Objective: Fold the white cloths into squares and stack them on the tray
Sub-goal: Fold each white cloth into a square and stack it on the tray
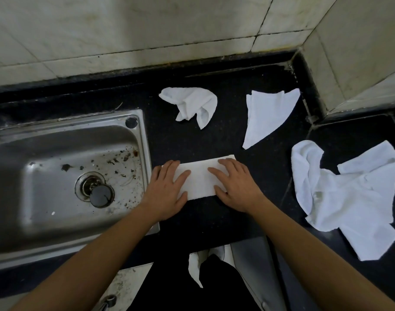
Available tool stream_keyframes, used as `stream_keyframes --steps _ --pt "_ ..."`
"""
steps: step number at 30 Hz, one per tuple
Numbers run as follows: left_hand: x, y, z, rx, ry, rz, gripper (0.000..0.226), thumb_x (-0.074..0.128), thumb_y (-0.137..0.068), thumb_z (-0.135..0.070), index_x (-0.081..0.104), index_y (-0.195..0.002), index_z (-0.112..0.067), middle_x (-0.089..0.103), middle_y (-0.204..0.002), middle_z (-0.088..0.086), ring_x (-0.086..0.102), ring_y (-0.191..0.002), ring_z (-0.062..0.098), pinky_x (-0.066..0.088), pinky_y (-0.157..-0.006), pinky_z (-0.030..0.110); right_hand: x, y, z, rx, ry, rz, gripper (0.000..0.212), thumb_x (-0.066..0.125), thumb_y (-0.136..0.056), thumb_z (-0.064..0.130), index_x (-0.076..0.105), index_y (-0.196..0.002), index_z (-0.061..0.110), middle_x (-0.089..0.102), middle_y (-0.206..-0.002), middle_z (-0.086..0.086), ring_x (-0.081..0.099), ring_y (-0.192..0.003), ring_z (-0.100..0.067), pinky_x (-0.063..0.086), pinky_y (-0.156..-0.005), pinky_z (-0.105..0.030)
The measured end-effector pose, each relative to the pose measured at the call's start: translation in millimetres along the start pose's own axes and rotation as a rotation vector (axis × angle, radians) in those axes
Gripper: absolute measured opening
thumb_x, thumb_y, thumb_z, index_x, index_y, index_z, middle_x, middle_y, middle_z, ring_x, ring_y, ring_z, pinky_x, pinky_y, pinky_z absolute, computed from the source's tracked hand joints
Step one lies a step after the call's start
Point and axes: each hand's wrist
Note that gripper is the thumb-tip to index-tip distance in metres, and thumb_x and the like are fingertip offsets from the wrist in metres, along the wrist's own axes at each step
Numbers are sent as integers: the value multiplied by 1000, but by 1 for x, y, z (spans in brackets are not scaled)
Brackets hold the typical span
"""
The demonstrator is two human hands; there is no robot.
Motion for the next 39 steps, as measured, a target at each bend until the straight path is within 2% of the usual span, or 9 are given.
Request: stream_keyframes --steps 3,7,12,16,20,25,29,31,39 --pt "1 -7 -14 14 -6 34 59 41 -87 -47 50 -139 -21 41 -147 19 37 -135 38 34 -109 57 1 10 -5 42 20 39 51 44 -95 46 49 -142 27 48 -137 -10 48 -122 -32 46 -98 -48" --pt "7 -5 -19 -30 -12 132 60 38 -86 -48 53 -138 -21 45 -144 20 40 -133 38 36 -108 56 -1 8 -4 78 -75 45 51 51 -91 46 53 -139 27 49 -130 -7 49 -116 -30 45 -96 -47" --pt "0 -14 -23 -2 -25 52 60 41 -88 -50 54 -135 -16 46 -142 19 43 -129 37 38 -104 56 -13 10 -1 610 -518 -143 52 62 -91 43 53 -136 19 51 -129 -6 52 -114 -24 49 -92 -39" --pt "-3 -28 -32 -40 -29 71 66 47 -89 -55 45 -142 -17 42 -144 13 40 -130 32 36 -105 51 -28 2 -2 870 -753 12 52 63 -91 37 52 -135 11 64 -118 -4 60 -104 -19 48 -81 -32" --pt "1 -37 -40 -139 38 88 75 53 -86 -60 38 -146 -19 37 -146 8 36 -131 28 33 -106 47 -40 -6 -6 942 -857 29 38 65 -88 21 65 -117 -3 67 -117 -17 64 -108 -33 55 -91 -45" --pt "6 -38 -42 -181 73 83 87 54 -80 -68 31 -148 -20 31 -148 6 30 -133 27 28 -109 46 -36 -12 -18 1036 -1215 82 3 72 -84 15 72 -87 15 71 -107 -10 67 -94 -22 59 -89 -41" --pt "6 -38 -40 -185 101 87 94 56 -76 -72 29 -150 -22 29 -149 5 28 -134 27 26 -111 46 -39 -9 -22 1053 -1310 149 16 70 -86 14 73 -102 13 69 -107 -6 63 -87 -17 53 -65 -27" --pt "6 -39 -40 -181 85 103 95 55 -75 -74 27 -150 -22 27 -148 6 27 -135 28 25 -111 47 -41 -7 -23 1054 -1330 159 18 70 -87 16 73 -105 15 70 -107 -6 61 -85 -16 46 -63 -24" --pt "1 -40 -28 -54 -37 162 97 42 -82 -80 17 -154 -19 21 -154 10 23 -140 29 22 -116 49 -53 4 -18 955 -1462 159 19 72 -87 23 74 -106 25 75 -108 2 68 -104 -17 49 -94 -33"
Point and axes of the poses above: each hand's wrist, its own y-axis away from the middle knuckle, its own x-axis out of the palm, z = x × y
